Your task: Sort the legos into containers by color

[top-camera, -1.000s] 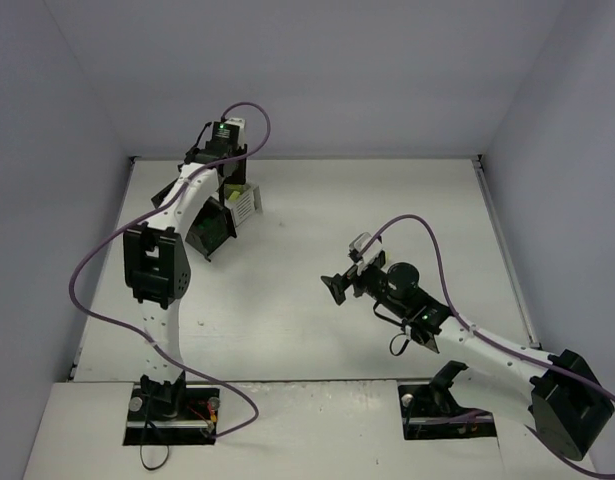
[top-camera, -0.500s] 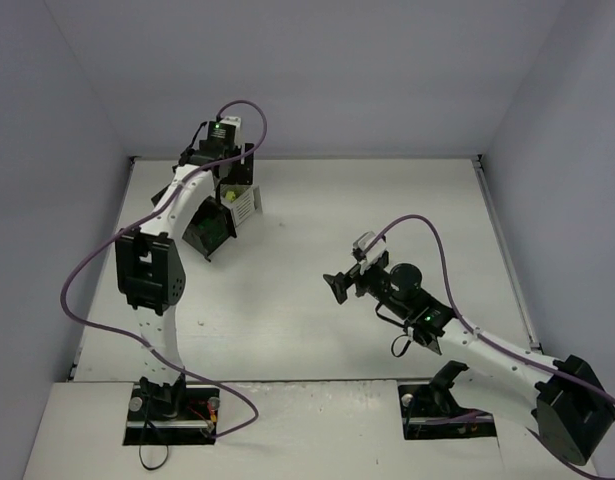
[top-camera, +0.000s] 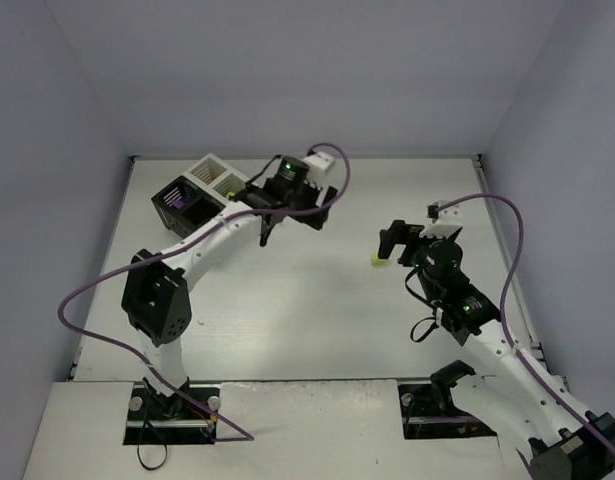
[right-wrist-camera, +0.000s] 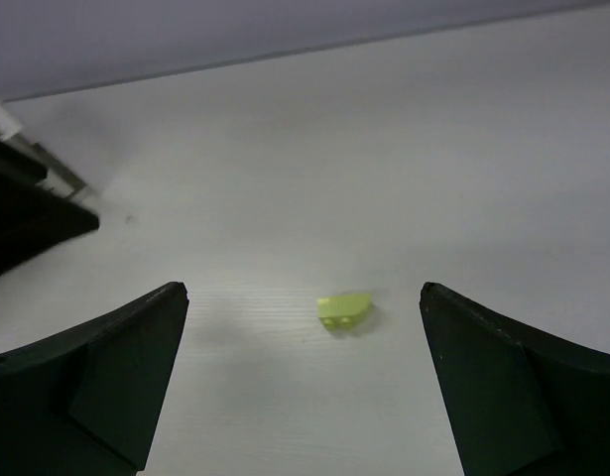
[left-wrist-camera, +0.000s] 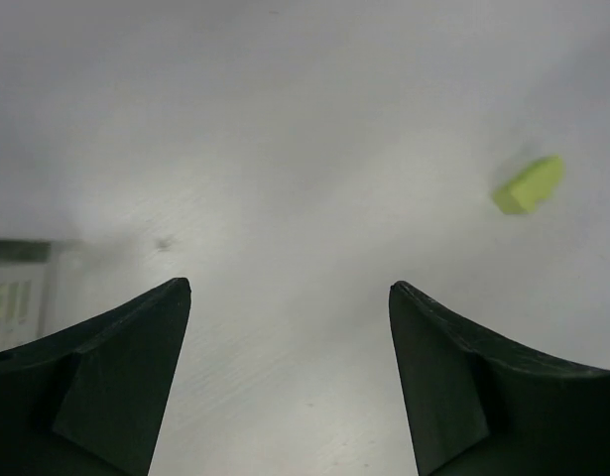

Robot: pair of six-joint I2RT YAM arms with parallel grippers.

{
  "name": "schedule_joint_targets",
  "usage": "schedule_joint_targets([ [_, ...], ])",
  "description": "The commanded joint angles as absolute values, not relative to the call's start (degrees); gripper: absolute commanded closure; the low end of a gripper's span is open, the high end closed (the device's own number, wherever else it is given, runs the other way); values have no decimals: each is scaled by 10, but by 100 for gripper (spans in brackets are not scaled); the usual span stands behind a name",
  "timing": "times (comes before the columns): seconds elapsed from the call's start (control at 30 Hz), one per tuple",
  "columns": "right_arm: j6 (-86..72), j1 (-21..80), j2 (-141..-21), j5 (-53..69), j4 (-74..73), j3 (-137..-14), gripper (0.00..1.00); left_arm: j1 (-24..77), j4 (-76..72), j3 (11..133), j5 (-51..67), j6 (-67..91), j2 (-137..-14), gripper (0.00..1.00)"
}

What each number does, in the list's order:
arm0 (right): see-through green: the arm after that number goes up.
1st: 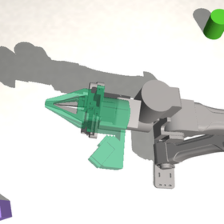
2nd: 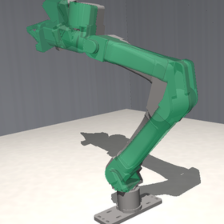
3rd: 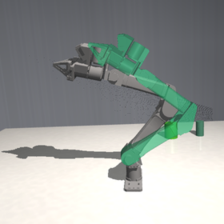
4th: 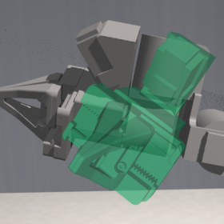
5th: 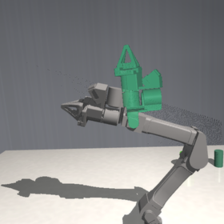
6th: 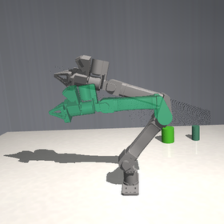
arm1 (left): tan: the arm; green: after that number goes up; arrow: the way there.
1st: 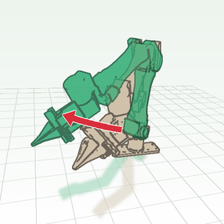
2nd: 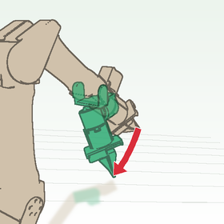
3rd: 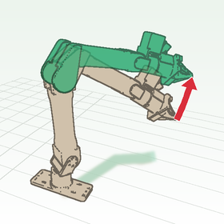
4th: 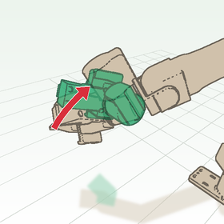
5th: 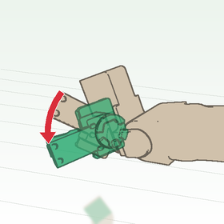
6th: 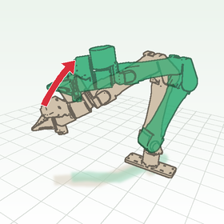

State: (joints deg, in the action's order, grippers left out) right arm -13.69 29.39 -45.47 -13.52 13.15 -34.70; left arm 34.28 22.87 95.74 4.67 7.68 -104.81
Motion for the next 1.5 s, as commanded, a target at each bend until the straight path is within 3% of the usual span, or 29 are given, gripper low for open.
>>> schedule_joint_targets([
  [0.0, -245, 234, -455, -164, 40, -367, 0, 385, 164, 944, 96, 32, -1024, 25],
  [0.47, -352, 41, -425, -5, 9, -295, 1, 477, 132, 1028, 198, -52, -1167, 26],
  [1.0, -341, 3, -429, 28, 18, -271, 1, 488, 142, 1186, 229, -43, -1331, 30],
  [1.37, -337, -12, -417, 25, 19, -264, 1, 490, 146, 1216, 227, -24, -1374, 48],
  [1.43, -333, -12, -417, 25, 19, -263, 1, 490, 144, 1215, 220, -15, -1373, 60],
  [1.47, -331, -12, -417, 25, 19, -262, 1, 489, 139, 1212, 216, -11, -1369, 72],
])
